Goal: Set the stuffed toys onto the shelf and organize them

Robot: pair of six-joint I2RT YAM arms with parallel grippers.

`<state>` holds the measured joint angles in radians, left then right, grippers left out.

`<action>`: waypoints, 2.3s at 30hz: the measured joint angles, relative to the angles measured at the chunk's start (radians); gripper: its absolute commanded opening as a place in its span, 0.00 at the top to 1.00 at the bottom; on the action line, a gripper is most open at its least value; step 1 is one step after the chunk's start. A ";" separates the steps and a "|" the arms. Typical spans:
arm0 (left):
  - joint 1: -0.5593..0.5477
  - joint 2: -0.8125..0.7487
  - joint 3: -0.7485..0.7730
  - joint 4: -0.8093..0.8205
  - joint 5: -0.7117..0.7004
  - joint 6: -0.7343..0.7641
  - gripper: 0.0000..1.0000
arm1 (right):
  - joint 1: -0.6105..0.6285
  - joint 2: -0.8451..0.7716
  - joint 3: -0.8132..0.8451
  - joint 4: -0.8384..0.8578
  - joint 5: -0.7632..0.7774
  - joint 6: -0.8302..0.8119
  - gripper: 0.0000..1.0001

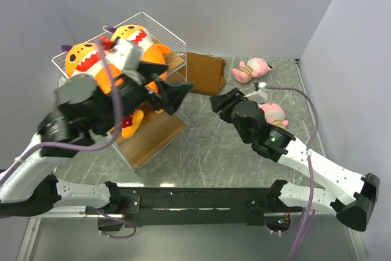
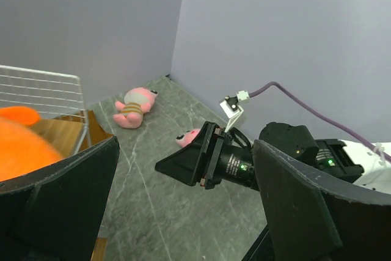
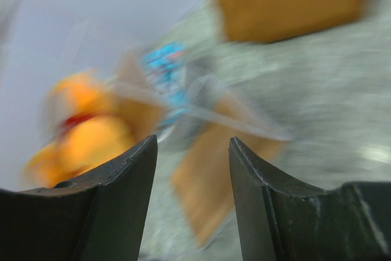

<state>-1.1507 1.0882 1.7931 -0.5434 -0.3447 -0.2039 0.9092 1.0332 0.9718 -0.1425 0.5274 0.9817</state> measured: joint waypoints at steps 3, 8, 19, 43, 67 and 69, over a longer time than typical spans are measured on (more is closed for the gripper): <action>0.000 0.068 0.025 -0.004 0.019 0.000 0.03 | -0.095 -0.053 -0.047 -0.132 0.056 0.058 0.40; 0.000 0.097 0.006 -0.010 0.044 0.000 0.04 | -0.345 -0.158 -0.149 -0.270 0.094 0.114 0.39; 0.000 0.032 -0.052 -0.006 0.024 -0.004 0.03 | -0.670 -0.058 -0.194 -0.362 0.036 0.134 0.33; 0.000 -0.218 -0.181 -0.016 -0.002 -0.044 0.03 | -0.864 0.375 -0.183 -0.096 -0.279 -0.141 0.96; 0.000 -0.281 -0.229 0.001 -0.012 -0.083 0.04 | -0.462 0.188 -0.256 -0.137 -0.267 -0.065 0.38; 0.000 -0.280 -0.229 -0.001 -0.012 -0.085 0.03 | -0.534 0.180 -0.227 -0.171 -0.239 -0.074 0.31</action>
<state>-1.1507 0.8078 1.5639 -0.5442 -0.3565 -0.2886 0.3752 1.2133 0.7448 -0.3134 0.2886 0.9081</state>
